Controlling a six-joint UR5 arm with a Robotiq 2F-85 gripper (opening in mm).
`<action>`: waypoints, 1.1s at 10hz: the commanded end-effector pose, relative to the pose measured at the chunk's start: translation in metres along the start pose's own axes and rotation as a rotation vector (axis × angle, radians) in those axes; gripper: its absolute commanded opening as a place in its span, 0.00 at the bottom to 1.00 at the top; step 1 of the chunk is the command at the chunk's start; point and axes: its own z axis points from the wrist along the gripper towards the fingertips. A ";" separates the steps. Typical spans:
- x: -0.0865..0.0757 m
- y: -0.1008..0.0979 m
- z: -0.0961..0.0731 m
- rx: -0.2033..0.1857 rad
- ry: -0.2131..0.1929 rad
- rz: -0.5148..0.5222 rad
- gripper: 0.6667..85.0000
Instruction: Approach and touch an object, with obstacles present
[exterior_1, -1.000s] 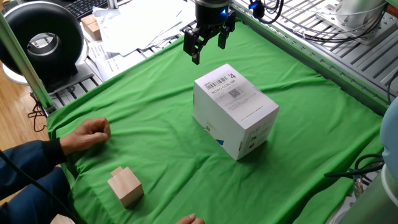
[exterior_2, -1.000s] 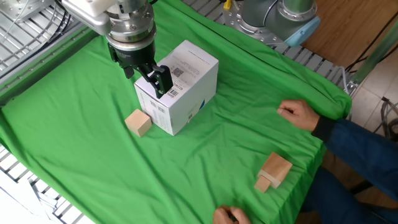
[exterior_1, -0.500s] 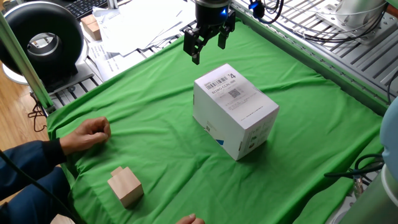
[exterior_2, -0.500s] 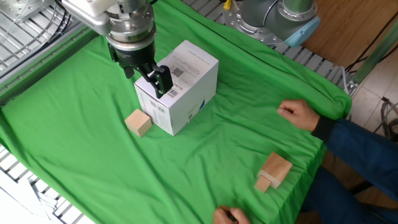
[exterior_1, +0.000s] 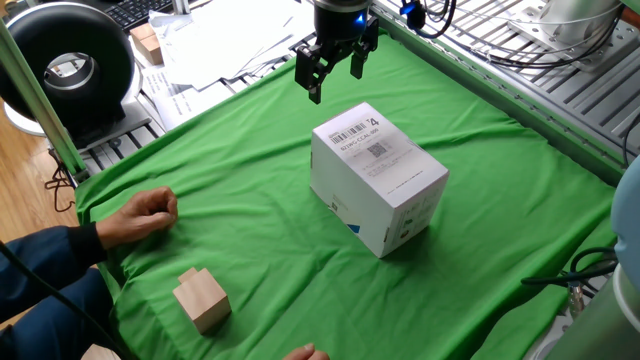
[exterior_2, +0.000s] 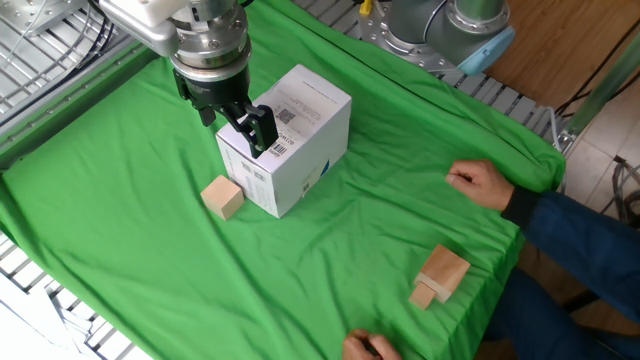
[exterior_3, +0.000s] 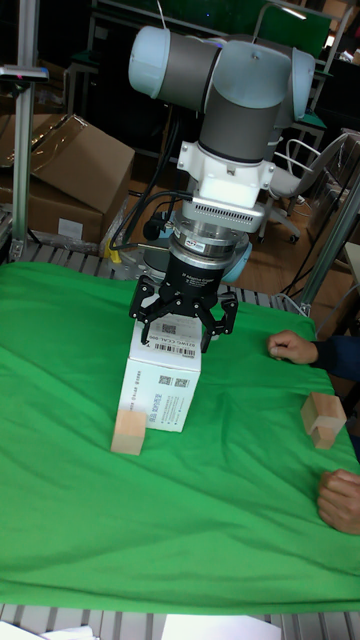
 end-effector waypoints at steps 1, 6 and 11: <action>0.070 0.008 -0.010 -0.001 0.273 0.161 0.02; 0.069 0.009 -0.009 0.010 0.270 0.167 0.02; 0.066 0.006 -0.009 0.022 0.260 0.164 0.02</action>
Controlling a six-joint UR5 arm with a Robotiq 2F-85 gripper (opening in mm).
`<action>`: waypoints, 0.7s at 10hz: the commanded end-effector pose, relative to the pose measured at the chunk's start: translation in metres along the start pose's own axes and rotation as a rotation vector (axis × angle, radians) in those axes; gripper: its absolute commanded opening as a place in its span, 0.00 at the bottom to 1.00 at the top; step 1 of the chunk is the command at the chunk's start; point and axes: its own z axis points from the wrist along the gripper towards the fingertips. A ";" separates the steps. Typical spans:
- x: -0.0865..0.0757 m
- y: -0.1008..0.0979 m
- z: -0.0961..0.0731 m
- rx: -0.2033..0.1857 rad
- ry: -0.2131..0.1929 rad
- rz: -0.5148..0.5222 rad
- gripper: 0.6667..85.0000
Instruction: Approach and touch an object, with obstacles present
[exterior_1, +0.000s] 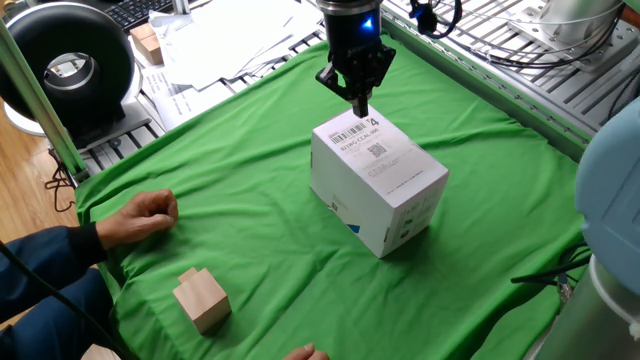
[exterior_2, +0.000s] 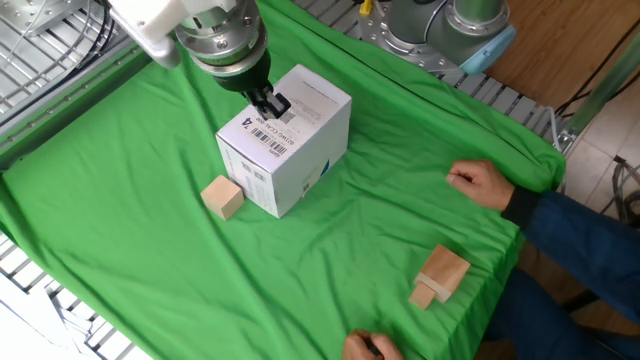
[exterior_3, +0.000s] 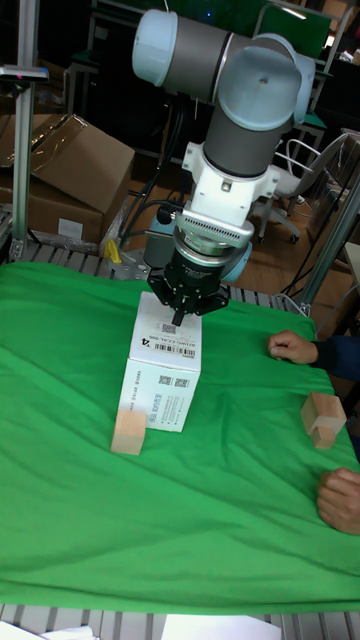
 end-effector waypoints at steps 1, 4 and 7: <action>-0.004 -0.003 -0.002 0.016 -0.014 0.000 0.02; -0.023 -0.004 -0.012 0.034 -0.050 -0.031 0.02; -0.066 0.010 -0.006 0.003 -0.119 -0.089 0.02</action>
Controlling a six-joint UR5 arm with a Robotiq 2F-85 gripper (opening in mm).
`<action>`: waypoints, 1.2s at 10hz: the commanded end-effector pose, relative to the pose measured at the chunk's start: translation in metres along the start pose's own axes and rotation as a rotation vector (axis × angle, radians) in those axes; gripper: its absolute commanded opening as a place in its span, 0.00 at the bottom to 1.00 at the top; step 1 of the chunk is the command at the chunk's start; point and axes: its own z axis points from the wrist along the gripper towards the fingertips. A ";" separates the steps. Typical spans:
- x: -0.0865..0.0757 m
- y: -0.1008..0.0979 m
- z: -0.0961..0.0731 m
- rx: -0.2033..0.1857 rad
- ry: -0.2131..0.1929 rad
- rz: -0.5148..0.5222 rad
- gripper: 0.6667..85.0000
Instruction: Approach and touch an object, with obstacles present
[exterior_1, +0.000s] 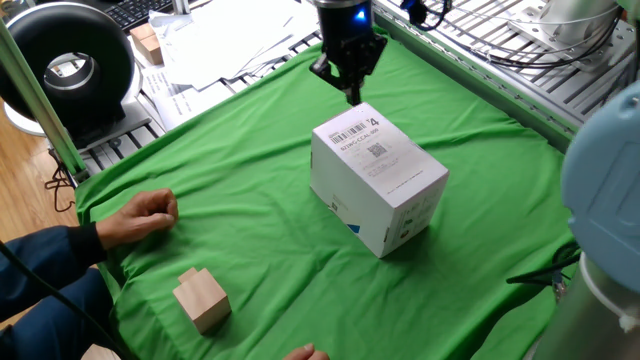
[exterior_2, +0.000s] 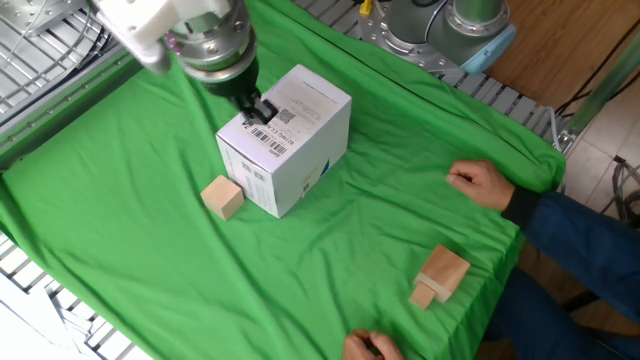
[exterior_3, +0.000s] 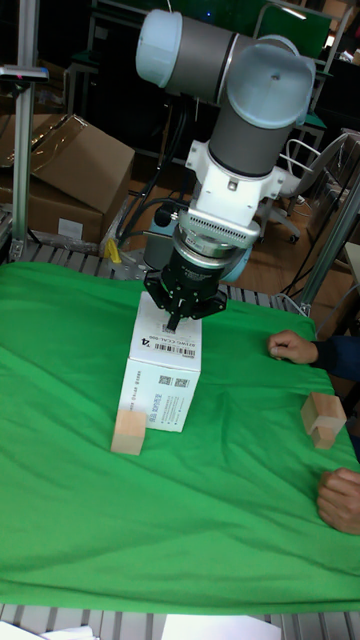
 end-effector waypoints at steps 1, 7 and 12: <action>-0.035 0.014 0.003 -0.019 -0.059 -0.040 0.02; -0.065 0.073 0.009 -0.137 -0.135 -0.067 0.02; -0.057 0.044 -0.028 -0.073 -0.158 -0.076 0.02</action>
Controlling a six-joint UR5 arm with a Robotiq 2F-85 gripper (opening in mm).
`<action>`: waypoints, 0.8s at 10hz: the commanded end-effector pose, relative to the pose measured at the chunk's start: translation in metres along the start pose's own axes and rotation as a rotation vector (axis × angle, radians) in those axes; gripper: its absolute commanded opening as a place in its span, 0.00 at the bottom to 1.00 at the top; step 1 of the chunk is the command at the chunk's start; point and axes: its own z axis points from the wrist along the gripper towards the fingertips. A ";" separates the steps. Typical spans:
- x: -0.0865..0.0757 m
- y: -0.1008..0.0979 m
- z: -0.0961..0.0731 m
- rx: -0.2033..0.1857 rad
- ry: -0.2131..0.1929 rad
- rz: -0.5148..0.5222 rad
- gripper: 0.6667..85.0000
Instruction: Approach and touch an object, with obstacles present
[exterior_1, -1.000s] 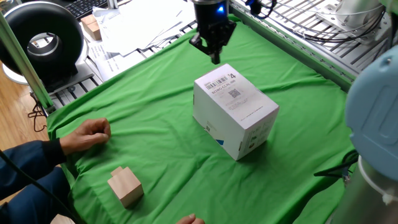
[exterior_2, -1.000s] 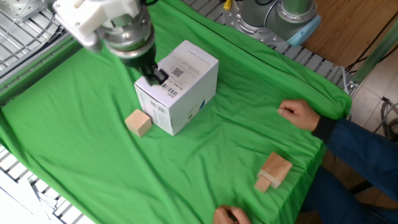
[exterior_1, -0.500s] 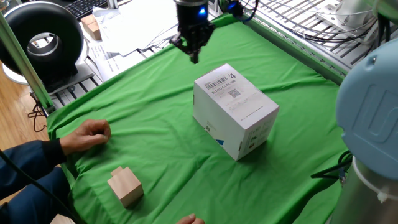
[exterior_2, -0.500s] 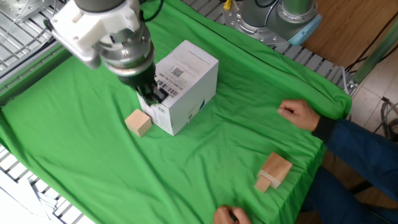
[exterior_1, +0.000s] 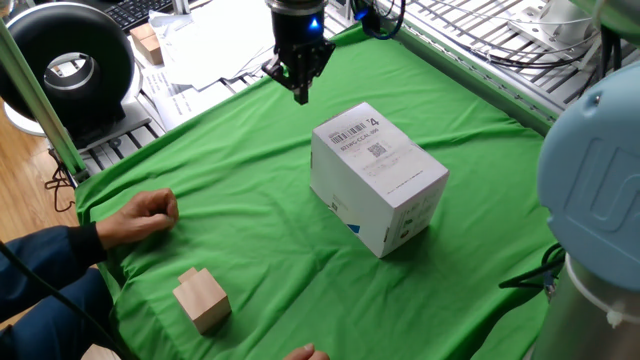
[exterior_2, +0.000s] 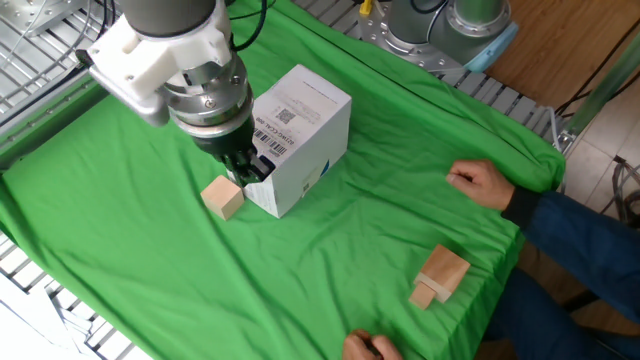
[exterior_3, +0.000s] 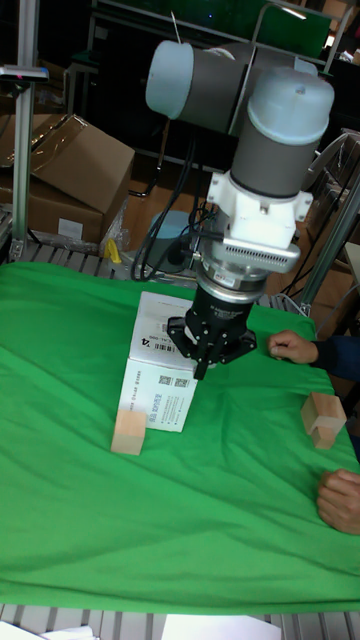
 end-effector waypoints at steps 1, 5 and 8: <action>0.000 -0.005 -0.031 -0.006 -0.037 -0.012 0.02; 0.001 -0.003 -0.033 -0.011 -0.037 -0.002 0.02; -0.012 -0.006 -0.034 0.000 -0.088 -0.011 0.02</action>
